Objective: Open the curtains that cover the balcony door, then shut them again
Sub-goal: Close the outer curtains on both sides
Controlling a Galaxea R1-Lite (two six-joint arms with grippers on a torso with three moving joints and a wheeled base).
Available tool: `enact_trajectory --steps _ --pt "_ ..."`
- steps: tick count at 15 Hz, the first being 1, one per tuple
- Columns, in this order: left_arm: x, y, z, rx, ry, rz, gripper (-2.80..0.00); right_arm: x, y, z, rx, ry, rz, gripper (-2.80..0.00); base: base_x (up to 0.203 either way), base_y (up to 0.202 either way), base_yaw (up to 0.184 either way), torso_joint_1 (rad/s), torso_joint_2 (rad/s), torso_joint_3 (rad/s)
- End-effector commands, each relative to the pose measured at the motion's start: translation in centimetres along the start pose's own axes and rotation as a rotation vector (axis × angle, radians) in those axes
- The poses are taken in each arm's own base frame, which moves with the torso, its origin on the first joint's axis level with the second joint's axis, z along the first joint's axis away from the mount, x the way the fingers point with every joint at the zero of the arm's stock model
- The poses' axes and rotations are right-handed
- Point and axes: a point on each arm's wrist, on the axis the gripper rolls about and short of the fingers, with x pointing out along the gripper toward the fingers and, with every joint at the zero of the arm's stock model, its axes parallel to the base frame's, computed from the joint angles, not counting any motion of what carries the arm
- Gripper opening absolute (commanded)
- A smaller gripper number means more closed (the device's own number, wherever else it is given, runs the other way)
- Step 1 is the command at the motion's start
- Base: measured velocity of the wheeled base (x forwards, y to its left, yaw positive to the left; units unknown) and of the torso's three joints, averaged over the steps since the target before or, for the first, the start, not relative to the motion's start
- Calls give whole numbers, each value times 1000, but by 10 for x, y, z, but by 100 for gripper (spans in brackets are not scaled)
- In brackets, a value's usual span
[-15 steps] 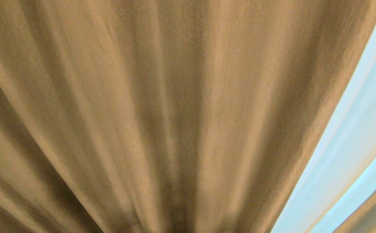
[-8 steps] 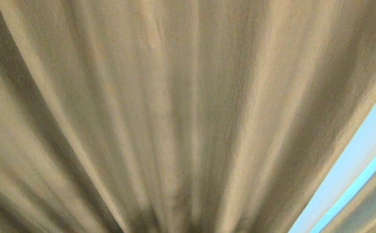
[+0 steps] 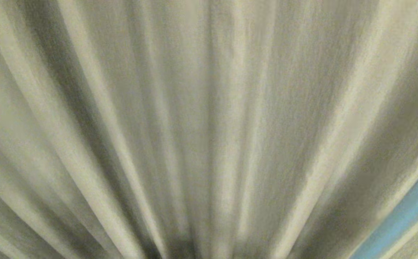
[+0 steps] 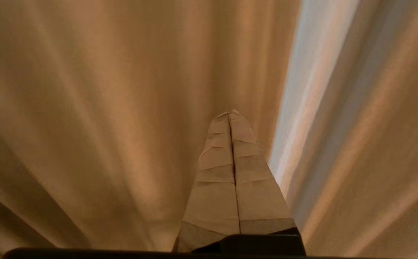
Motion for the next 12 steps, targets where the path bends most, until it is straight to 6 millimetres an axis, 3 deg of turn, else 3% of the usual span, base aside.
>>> enact_trajectory --steps 1,12 --pt "0 0 0 0 -3 0 -280 0 0 0 0 0 1 -280 0 0 0 0 0 0" --pt "0 0 0 0 -3 0 -280 0 0 0 0 -1 1 -280 0 0 0 0 0 0"
